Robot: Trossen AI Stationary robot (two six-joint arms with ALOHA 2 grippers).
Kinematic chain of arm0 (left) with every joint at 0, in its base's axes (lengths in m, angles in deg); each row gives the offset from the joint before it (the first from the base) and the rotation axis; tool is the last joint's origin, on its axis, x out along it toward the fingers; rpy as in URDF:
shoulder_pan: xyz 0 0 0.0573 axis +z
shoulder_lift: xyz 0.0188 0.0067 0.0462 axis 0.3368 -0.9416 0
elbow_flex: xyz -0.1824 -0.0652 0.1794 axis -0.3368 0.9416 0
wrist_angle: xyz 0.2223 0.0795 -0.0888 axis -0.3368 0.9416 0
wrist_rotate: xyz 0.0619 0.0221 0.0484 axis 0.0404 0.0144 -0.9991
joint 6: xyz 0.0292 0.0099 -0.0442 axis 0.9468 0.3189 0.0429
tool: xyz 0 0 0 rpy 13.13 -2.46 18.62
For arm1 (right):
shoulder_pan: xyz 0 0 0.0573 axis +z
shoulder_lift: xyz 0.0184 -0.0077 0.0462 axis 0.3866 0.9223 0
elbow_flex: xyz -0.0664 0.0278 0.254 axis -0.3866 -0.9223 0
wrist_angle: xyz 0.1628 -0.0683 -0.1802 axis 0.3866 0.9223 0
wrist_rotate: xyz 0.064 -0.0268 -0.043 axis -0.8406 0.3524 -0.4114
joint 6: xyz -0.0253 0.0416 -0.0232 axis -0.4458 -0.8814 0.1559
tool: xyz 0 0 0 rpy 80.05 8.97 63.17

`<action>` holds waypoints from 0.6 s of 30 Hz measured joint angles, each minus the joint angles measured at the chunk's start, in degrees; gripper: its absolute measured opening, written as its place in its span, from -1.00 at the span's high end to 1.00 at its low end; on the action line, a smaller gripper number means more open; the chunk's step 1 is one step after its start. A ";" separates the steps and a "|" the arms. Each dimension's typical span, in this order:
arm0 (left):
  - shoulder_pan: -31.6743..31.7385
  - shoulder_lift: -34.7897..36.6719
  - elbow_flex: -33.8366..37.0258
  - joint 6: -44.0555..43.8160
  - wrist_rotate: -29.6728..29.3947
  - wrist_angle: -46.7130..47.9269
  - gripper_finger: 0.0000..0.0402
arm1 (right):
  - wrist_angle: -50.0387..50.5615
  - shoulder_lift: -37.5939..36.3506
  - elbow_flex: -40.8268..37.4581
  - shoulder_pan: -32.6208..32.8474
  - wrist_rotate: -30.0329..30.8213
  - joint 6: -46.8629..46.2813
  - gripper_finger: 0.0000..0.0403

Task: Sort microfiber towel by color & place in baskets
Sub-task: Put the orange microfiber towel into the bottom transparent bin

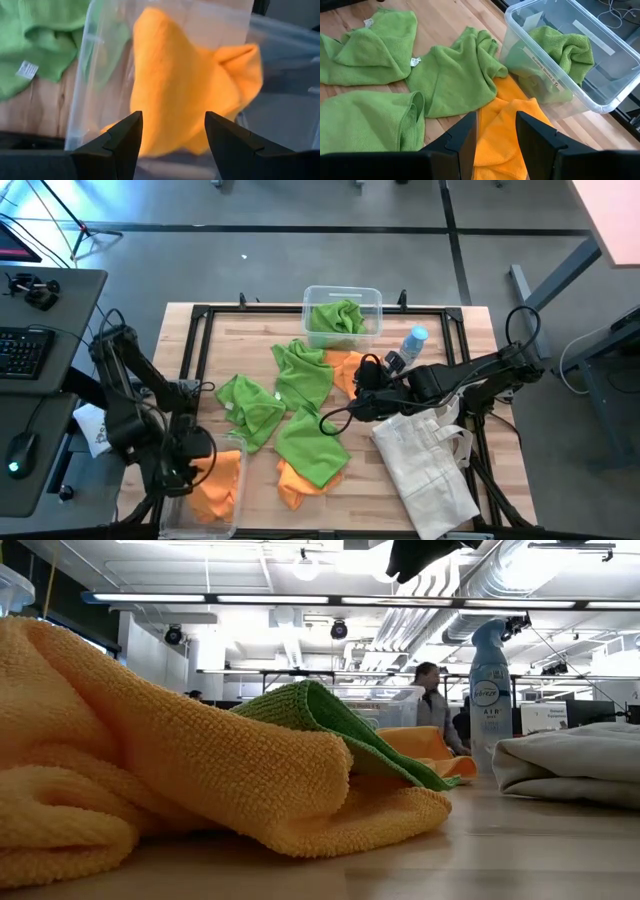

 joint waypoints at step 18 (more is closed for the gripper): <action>-0.15 -21.06 1.25 15.90 1.61 -8.32 -0.01 | -0.04 0.00 0.00 0.01 0.02 1.69 0.34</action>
